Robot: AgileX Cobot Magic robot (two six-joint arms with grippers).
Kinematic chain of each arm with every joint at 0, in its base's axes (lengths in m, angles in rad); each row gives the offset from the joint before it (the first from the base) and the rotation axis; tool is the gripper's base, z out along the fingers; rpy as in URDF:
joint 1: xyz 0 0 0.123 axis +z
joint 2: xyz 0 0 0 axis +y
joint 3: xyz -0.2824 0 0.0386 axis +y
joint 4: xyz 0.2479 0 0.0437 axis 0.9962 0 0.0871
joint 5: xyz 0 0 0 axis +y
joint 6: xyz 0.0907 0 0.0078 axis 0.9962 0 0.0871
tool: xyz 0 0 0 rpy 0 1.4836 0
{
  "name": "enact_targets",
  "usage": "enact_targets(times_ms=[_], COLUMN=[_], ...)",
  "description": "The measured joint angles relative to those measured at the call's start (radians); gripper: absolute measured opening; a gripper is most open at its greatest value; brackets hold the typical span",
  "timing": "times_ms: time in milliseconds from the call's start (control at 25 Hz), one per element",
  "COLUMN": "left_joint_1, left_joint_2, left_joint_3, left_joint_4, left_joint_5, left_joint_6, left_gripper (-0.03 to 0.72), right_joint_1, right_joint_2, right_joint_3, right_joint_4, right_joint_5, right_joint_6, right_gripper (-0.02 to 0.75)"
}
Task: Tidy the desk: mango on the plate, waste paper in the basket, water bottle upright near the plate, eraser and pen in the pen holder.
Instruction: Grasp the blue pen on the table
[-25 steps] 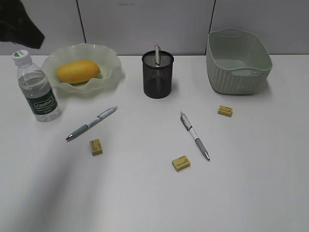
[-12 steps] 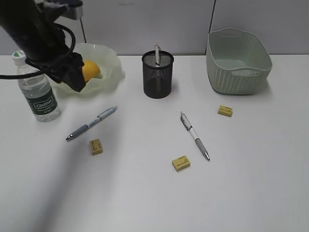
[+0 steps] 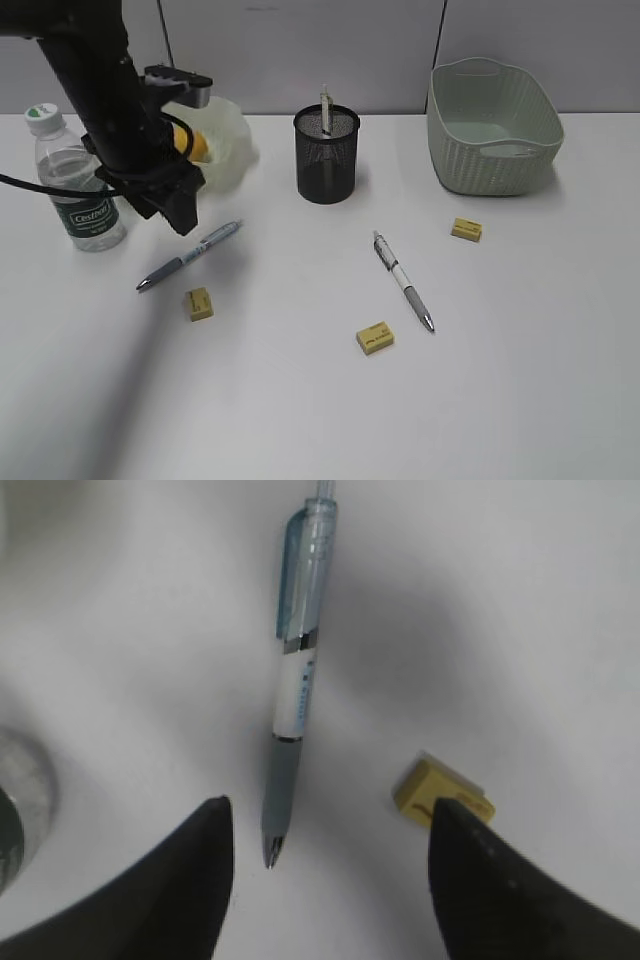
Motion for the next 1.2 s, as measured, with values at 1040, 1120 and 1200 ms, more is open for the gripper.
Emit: enact_targets(times_ms=[1040, 1120, 1200], left_joint_1=[0.0, 0.0, 0.0], left_joint_2=[0.243, 0.246, 0.249], left_joint_3=[-0.14, -0.144, -0.148], left_joint_4=[0.056, 0.056, 0.057], left_joint_5=[-0.036, -0.036, -0.034], left_joint_6=[0.018, 0.018, 0.018], left_gripper=[0.377, 0.372, 0.354], right_joint_1=[0.0, 0.0, 0.0], right_joint_2=[0.0, 0.0, 0.0], right_joint_3=[0.0, 0.0, 0.0], right_joint_4=[0.0, 0.0, 0.0], right_joint_5=[0.0, 0.0, 0.0], right_joint_6=[0.0, 0.0, 0.0], right_gripper=[0.496, 0.496, 0.496])
